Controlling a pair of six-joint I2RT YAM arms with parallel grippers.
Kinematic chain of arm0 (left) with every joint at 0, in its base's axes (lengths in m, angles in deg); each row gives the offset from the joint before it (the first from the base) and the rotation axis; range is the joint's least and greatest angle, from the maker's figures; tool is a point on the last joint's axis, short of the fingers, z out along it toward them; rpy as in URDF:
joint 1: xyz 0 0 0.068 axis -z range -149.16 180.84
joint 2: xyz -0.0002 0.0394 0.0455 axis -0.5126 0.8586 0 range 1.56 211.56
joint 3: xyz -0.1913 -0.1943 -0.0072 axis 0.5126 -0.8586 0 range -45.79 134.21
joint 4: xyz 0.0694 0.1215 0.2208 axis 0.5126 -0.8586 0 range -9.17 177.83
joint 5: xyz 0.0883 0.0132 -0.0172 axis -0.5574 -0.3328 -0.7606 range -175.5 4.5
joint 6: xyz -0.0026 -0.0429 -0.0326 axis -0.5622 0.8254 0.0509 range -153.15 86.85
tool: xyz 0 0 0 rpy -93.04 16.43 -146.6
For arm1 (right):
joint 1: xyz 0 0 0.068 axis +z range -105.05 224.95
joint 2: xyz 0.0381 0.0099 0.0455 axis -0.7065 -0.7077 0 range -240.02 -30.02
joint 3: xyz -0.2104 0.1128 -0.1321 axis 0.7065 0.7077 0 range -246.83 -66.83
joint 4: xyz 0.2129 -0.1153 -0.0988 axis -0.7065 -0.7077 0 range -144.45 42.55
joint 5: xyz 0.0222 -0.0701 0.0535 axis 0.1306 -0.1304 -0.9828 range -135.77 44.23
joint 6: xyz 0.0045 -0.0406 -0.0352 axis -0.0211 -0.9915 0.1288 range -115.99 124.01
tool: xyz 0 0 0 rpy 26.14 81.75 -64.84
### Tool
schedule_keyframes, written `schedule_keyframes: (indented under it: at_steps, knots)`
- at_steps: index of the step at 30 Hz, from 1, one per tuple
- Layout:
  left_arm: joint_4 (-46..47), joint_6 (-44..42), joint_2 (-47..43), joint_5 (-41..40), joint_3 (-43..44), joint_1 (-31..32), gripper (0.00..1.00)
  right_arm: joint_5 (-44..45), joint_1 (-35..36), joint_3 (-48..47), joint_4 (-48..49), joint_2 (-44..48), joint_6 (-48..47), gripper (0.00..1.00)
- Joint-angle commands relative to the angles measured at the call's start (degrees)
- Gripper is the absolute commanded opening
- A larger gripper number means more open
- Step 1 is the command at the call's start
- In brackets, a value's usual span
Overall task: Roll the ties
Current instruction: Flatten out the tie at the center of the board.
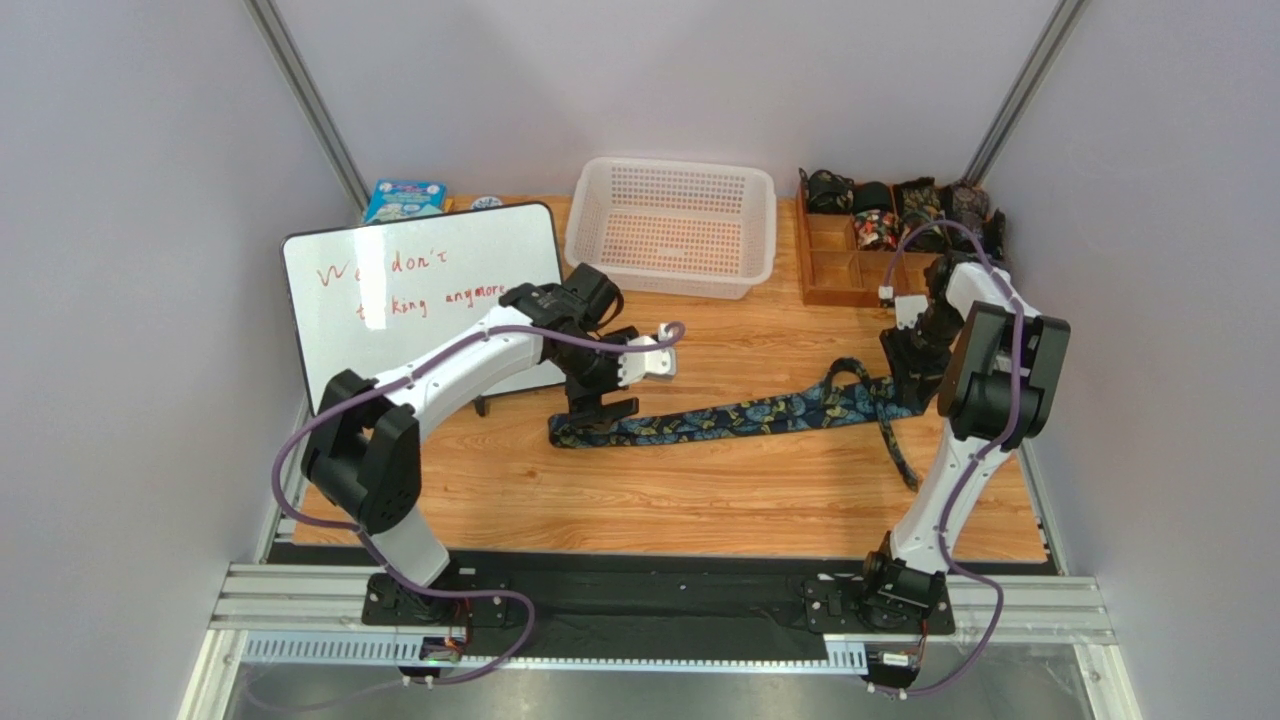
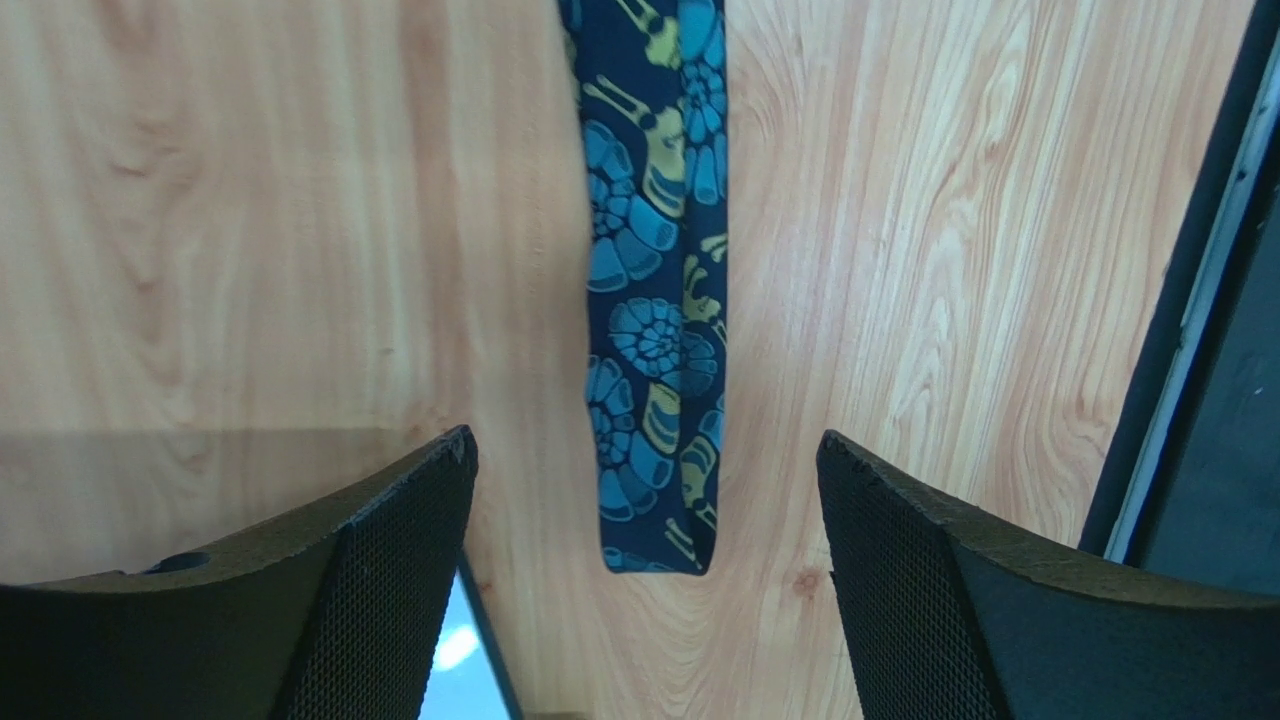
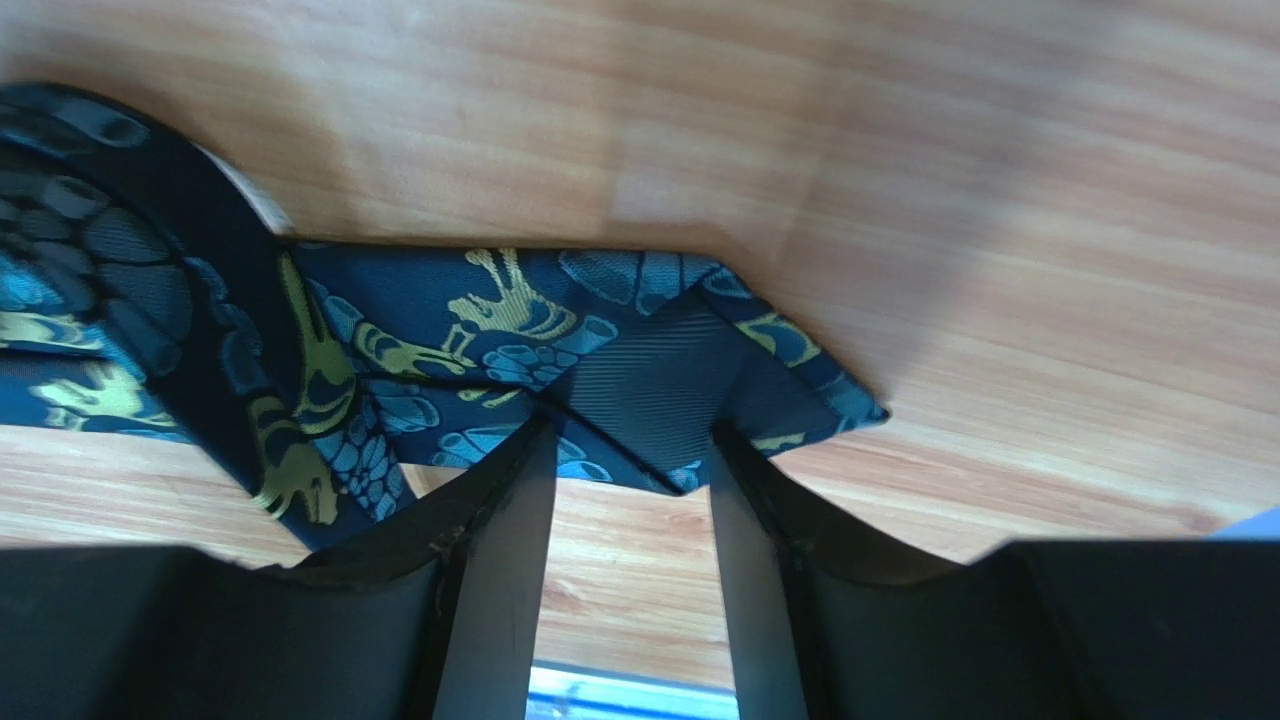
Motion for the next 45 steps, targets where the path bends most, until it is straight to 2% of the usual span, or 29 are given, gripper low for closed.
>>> schedule_keyframes:
  at_steps: [1, 6, 13, 16, 17, 19, 22, 32, 37, 38, 39, 41, 42, 44, 45]
  knots:
    - [3.72, -1.41, 1.52, -6.30, -2.96, 3.60, 0.89, 3.59, 0.49, 3.70, 3.97, 0.50, 0.14, 0.46]
    - [11.27, -0.17, 4.07, -12.55, -5.78, 4.92, 0.85, 6.22, 0.49, 7.05, 6.43, 1.29, -1.53, 0.44]
    - [14.71, -2.01, 6.62, -18.00, -8.32, 5.01, 0.77, 8.43, 0.40, 8.64, 8.28, 0.94, -3.29, 0.42]
    - [15.60, -2.10, 6.18, -19.41, -9.82, 5.01, 0.63, 8.95, 0.40, 8.46, 8.55, 0.68, -3.90, 0.42]
    - [15.69, -1.58, 5.92, -19.76, -10.52, 5.01, 0.53, 9.22, 0.40, 8.37, 8.55, 0.67, -4.17, 0.42]
    - [15.08, -1.40, 3.91, -20.12, -11.58, 5.01, 0.39, 9.48, 0.40, 8.28, 8.55, 0.50, -4.52, 0.42]
    - [14.11, -0.35, -0.56, -21.08, -14.91, 4.92, 0.25, 9.75, 0.40, 8.28, 8.55, 0.32, -5.23, 0.42]
    - [16.03, 2.20, -9.46, -28.02, -27.04, 0.36, 0.00, 10.89, -0.30, 9.78, 8.55, 1.64, -6.63, 0.42]
    - [16.75, 2.90, -10.52, -30.76, -29.33, -0.70, 0.01, 9.84, -0.74, 8.99, 5.40, 3.57, -7.60, 0.43]
    - [16.57, 3.43, -10.95, -29.97, -29.33, -0.70, 0.05, 8.35, -1.00, 7.60, 4.25, 4.88, -7.86, 0.44]
    - [16.57, 3.96, -12.18, -28.92, -29.16, -0.70, 0.16, 7.47, -1.18, 6.71, 3.02, 5.76, -8.21, 0.44]
    - [16.57, 5.10, -13.15, -28.21, -28.63, -0.70, 0.23, 5.37, -1.88, 3.39, -0.93, 8.22, -9.27, 0.47]
    - [16.22, 5.54, -13.50, -27.16, -28.02, -0.70, 0.32, 4.83, -2.32, 1.88, -2.60, 9.10, -9.79, 0.49]
    - [14.55, 6.24, -14.29, -25.49, -26.26, -0.70, 0.41, -0.86, -3.46, -0.41, -7.87, 11.21, -11.64, 0.54]
    - [14.20, 6.68, -15.60, -22.96, -25.82, -0.70, 0.49, -2.28, -3.64, -2.07, -9.89, 11.83, -12.69, 0.58]
